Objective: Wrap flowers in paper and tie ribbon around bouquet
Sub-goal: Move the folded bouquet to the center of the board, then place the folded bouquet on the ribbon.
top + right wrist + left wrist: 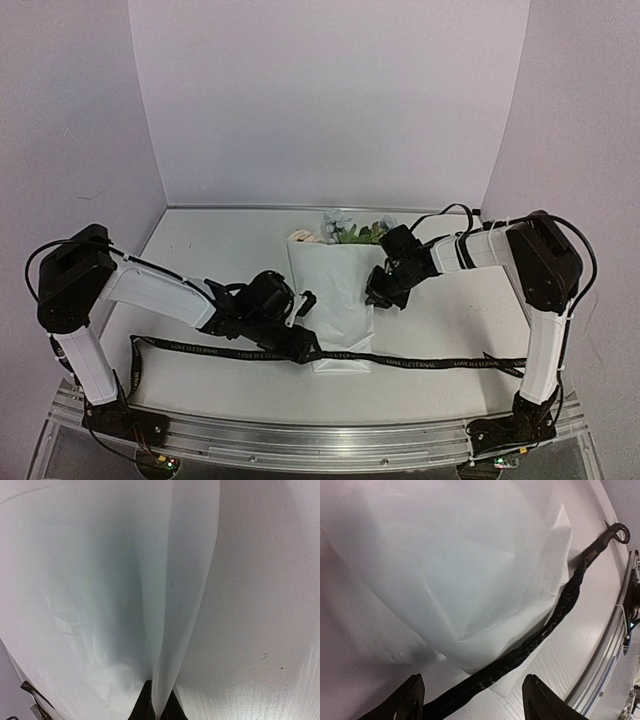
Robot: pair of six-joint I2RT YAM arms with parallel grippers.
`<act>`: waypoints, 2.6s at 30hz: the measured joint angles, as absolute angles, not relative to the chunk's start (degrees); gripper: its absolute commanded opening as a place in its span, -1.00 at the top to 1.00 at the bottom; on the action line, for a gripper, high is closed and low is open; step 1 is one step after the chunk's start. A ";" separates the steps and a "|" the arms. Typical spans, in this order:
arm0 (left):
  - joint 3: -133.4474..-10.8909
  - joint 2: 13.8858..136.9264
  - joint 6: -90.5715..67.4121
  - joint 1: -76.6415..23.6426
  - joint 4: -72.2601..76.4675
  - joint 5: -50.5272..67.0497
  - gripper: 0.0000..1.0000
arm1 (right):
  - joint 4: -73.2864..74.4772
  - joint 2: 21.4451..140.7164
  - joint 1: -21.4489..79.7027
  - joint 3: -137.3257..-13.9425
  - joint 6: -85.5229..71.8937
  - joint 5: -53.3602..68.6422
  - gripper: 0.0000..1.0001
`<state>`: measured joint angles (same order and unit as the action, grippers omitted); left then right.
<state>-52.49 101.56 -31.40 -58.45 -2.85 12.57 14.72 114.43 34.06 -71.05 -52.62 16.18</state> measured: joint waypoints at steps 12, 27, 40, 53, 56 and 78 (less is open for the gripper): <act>-49.09 101.28 -32.36 -65.10 0.09 20.33 -0.30 | 15.12 114.43 34.21 -71.10 -53.12 15.63 1.00; -53.24 96.45 -40.20 -52.96 -4.96 8.75 -0.42 | 24.73 113.74 35.46 -73.37 -58.53 12.62 1.00; -59.22 106.88 -40.60 -50.19 -3.32 16.31 -0.01 | 28.57 113.65 36.57 -76.15 -65.44 12.01 1.00; -61.92 106.91 -40.72 -49.66 -4.29 19.49 0.48 | 28.64 113.13 37.07 -76.41 -74.67 11.48 1.00; -61.91 106.70 -40.90 -49.65 -6.18 19.57 0.42 | 27.96 112.63 37.33 -76.13 -77.32 11.16 1.00; -57.15 99.86 -46.02 -49.65 -8.70 19.59 -0.12 | 25.71 109.06 39.61 -73.66 -89.06 9.67 1.00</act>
<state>-57.15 99.86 -46.02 -49.65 -8.70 19.59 25.71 109.06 39.61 -73.66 -89.06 9.67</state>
